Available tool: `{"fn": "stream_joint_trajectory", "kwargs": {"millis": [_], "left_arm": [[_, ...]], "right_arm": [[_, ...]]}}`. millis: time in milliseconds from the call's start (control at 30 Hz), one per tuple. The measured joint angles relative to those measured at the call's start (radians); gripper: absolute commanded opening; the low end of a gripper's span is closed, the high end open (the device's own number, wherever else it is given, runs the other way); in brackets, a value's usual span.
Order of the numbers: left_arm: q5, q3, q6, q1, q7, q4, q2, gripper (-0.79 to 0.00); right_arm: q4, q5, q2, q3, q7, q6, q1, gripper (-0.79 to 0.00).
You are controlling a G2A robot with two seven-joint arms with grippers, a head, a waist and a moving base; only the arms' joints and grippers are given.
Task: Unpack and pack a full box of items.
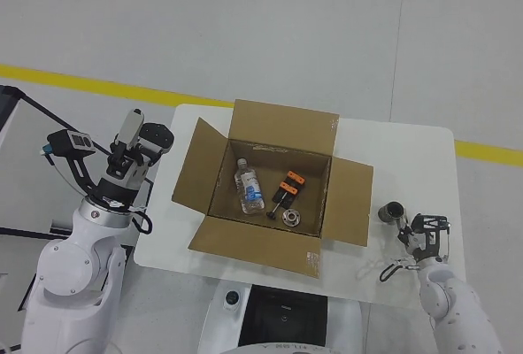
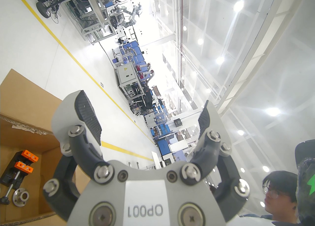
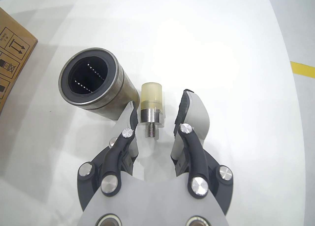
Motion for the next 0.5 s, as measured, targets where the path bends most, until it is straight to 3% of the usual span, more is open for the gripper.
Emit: {"fn": "stream_joint_trajectory", "kwargs": {"millis": [133,200,267,300,500], "left_arm": [[0.000,0.000,0.000,0.000,0.000,0.000,0.000,0.000],[0.000,0.000,0.000,0.000,0.000,0.000,0.000,0.000],[0.000,0.000,0.000,0.000,0.000,0.000,0.000,0.000],[0.000,0.000,0.000,0.000,0.000,0.000,0.000,0.000],[0.000,0.000,0.000,0.000,0.000,0.000,0.000,0.000]], "right_arm": [[0.007,-0.015,0.002,0.001,0.003,0.002,0.004,-0.529],[0.008,-0.027,0.002,-0.001,0.003,0.008,0.005,-0.588],[0.008,-0.040,0.003,-0.003,-0.004,0.017,0.004,-0.763],[0.009,-0.044,0.003,-0.004,-0.009,0.022,0.003,-0.785],[0.011,-0.078,0.005,0.000,-0.044,0.039,-0.003,-0.785]]}}
